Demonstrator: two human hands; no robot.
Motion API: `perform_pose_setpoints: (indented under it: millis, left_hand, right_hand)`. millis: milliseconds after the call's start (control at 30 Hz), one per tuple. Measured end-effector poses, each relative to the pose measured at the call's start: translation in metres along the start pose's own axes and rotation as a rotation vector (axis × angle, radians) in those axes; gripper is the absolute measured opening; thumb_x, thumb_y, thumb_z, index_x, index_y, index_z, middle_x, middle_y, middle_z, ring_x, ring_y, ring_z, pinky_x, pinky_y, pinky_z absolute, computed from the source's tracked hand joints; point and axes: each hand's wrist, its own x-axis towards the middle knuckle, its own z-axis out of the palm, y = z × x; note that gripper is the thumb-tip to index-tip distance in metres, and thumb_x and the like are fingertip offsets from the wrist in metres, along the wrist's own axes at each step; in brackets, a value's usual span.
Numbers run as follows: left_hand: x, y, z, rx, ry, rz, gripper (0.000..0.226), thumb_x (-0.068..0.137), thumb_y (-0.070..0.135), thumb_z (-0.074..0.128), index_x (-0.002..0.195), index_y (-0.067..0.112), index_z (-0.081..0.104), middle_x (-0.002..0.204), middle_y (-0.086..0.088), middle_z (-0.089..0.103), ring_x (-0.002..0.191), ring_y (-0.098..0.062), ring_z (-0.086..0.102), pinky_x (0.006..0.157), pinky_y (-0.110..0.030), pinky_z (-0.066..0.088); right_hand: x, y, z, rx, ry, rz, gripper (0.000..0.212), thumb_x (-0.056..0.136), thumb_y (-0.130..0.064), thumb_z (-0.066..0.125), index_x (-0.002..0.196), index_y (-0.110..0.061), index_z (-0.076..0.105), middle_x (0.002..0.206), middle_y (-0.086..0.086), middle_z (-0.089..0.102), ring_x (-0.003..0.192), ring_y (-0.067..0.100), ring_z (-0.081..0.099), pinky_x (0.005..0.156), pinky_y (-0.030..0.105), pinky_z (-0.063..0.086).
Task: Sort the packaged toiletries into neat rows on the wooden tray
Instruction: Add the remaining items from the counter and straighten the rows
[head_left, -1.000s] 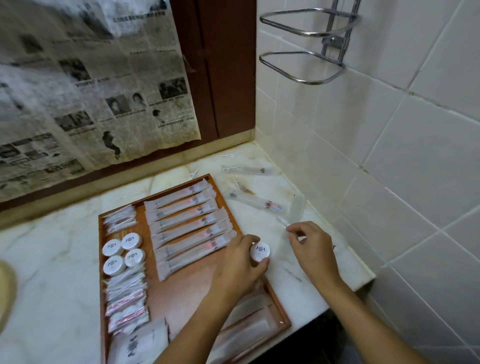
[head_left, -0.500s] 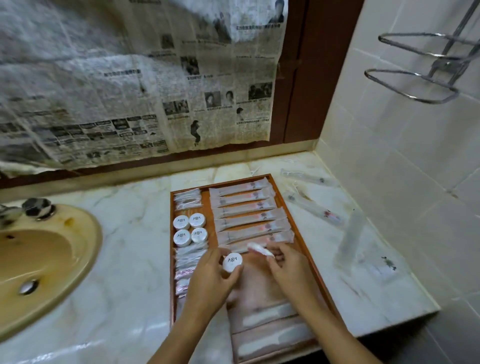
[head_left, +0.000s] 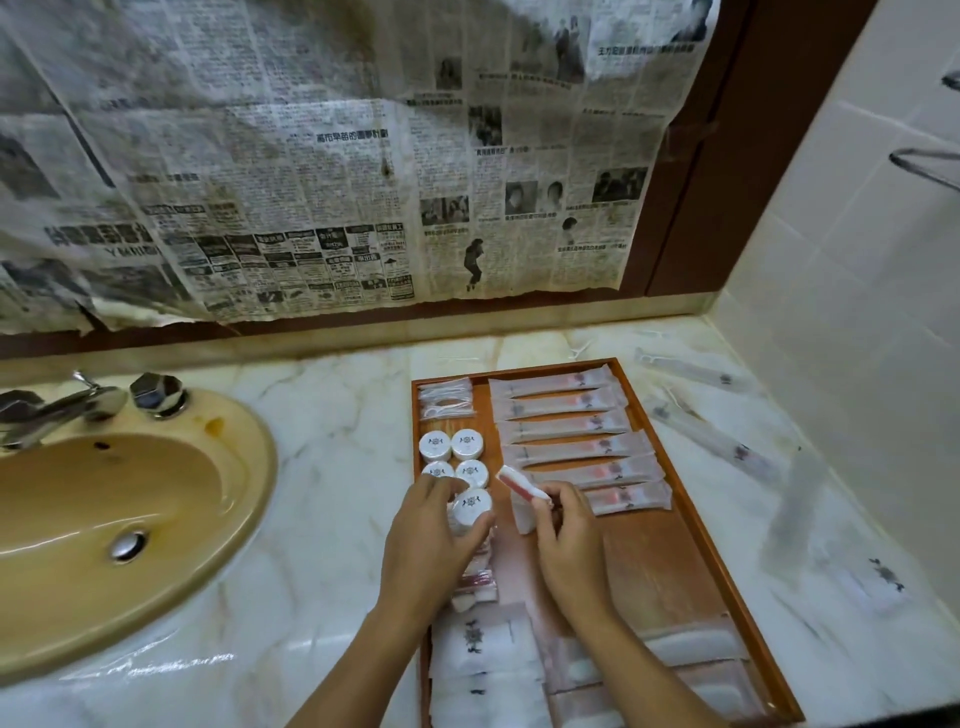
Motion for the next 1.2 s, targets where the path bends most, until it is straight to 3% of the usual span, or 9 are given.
perform_pose_setpoints:
  millis: [333, 633, 767, 1200]
  left_hand:
    - [0.052, -0.016, 0.027, 0.099, 0.018, -0.064, 0.046, 0.083, 0.053, 0.066, 0.12, 0.027, 0.057, 0.118, 0.006, 0.058, 0.101, -0.013, 0.054, 0.086, -0.03, 0.051]
    - [0.069, -0.013, 0.053, 0.189, 0.049, -0.132, 0.055, 0.086, 0.058, 0.06, 0.13, 0.026, 0.053, 0.131, 0.002, 0.054, 0.116, -0.018, 0.051, 0.1, -0.034, 0.047]
    - [0.064, -0.014, 0.055, 0.236, 0.06, -0.104, 0.052, 0.087, 0.054, 0.06, 0.129, 0.023, 0.055, 0.128, 0.0, 0.056, 0.116, -0.02, 0.05, 0.098, -0.035, 0.043]
    - [0.056, -0.016, 0.059, 0.29, 0.045, -0.144, 0.053, 0.087, 0.059, 0.058, 0.127, 0.024, 0.054, 0.13, 0.001, 0.057, 0.118, -0.02, 0.049, 0.097, -0.035, 0.044]
  right_hand:
    - [0.002, 0.021, 0.021, -0.132, 0.05, 0.037, 0.011, 0.102, -0.028, 0.043, 0.108, -0.03, 0.052, 0.095, -0.012, 0.055, 0.082, 0.003, 0.055, 0.062, 0.032, 0.051]
    - [0.003, 0.028, 0.026, -0.168, 0.034, 0.036, 0.013, 0.101, -0.027, 0.042, 0.11, -0.03, 0.051, 0.097, -0.012, 0.053, 0.085, 0.001, 0.054, 0.063, 0.027, 0.05]
    - [0.002, 0.031, 0.028, -0.192, 0.049, 0.044, 0.011, 0.101, -0.026, 0.043, 0.108, -0.027, 0.052, 0.095, -0.01, 0.052, 0.082, 0.004, 0.053, 0.063, 0.03, 0.049]
    - [0.002, 0.031, 0.028, -0.21, 0.031, 0.044, 0.012, 0.1, -0.023, 0.047, 0.109, -0.029, 0.052, 0.094, -0.011, 0.052, 0.082, 0.001, 0.053, 0.061, 0.021, 0.046]
